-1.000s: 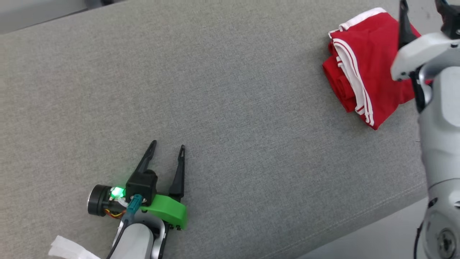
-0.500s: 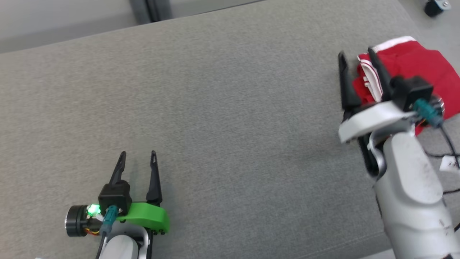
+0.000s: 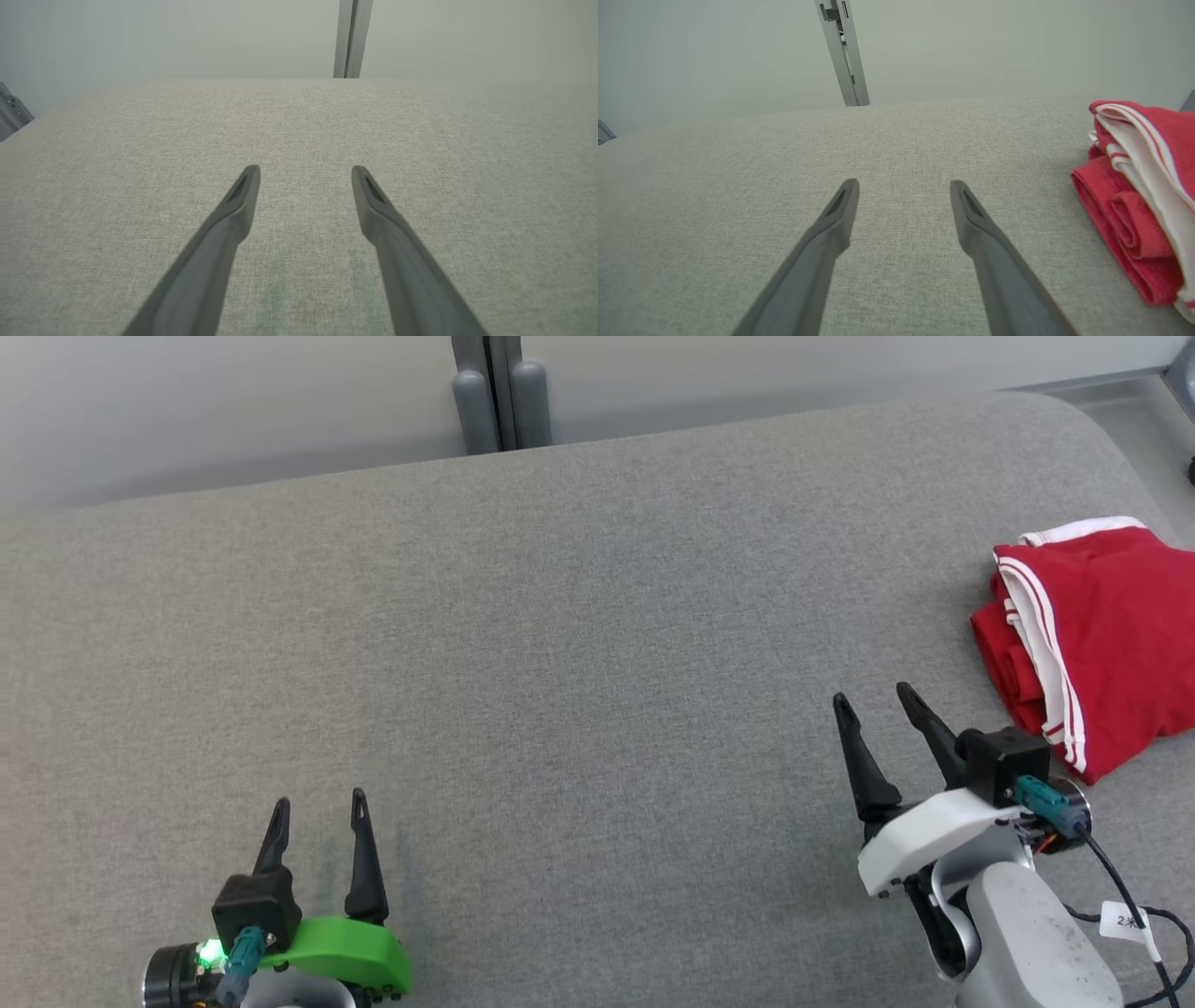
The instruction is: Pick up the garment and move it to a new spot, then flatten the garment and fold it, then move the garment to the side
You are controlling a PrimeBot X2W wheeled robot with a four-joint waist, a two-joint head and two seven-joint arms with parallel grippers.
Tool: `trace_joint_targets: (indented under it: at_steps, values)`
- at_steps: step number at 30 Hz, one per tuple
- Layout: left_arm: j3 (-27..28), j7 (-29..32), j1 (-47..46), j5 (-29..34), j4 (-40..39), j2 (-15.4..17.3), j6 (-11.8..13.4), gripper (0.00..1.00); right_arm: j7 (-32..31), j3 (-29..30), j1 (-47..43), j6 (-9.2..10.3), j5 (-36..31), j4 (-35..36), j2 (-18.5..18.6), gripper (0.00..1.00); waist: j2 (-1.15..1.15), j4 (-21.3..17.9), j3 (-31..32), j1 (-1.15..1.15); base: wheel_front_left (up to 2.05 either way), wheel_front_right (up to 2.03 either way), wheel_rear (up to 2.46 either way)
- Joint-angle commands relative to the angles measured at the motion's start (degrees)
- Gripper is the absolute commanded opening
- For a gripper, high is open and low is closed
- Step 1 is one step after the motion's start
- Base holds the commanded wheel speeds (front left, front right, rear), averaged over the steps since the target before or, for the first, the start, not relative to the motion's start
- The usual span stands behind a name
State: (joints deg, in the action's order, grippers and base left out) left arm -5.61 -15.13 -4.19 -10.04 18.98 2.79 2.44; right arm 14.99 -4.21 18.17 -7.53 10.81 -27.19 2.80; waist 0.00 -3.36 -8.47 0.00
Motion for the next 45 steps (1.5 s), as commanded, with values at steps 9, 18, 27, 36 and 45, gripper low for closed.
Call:
trace_joint_targets:
  at_steps: [9, 18, 27, 36, 45]
  values:
    - [0.73, 0.03, 5.11, -1.13, 0.41, 0.25, -1.46, 1.00, 0.22, 1.17, -5.49, 0.10, 0.42, -0.26, 0.27, 1.00, 0.00, 2.17, 5.90, 0.00, 0.00, 0.00, 0.00]
    - [0.39, 0.07, 6.10, -1.15, 1.96, -0.18, -1.68, 0.00, -0.17, 1.31, -6.76, -0.01, 0.42, -1.96, -0.36, 0.00, 0.00, 2.51, 6.74, 0.00, 0.00, 0.00, 0.00]
    - [1.84, 2.66, 5.01, -10.41, 1.63, -0.16, -2.62, 0.00, -2.90, 2.69, -7.33, 0.00, 9.64, -0.78, -0.34, 0.00, 0.00, 2.57, 6.85, 0.00, 0.00, 0.00, 0.00]
    - [3.04, 4.91, 4.13, -19.27, 0.67, -0.11, -3.54, 0.00, -5.00, 3.49, -8.11, 0.00, 18.54, 1.22, -0.28, 0.00, 0.00, 2.63, 6.96, 0.00, 0.00, 0.00, 0.00]
    - [4.20, 7.04, 3.28, -27.44, -0.13, -0.07, -4.39, 0.00, -7.09, 4.40, -8.59, 0.01, 26.69, 2.88, -0.21, 0.00, 0.00, 2.69, 7.07, 0.00, 0.00, 0.00, 0.00]
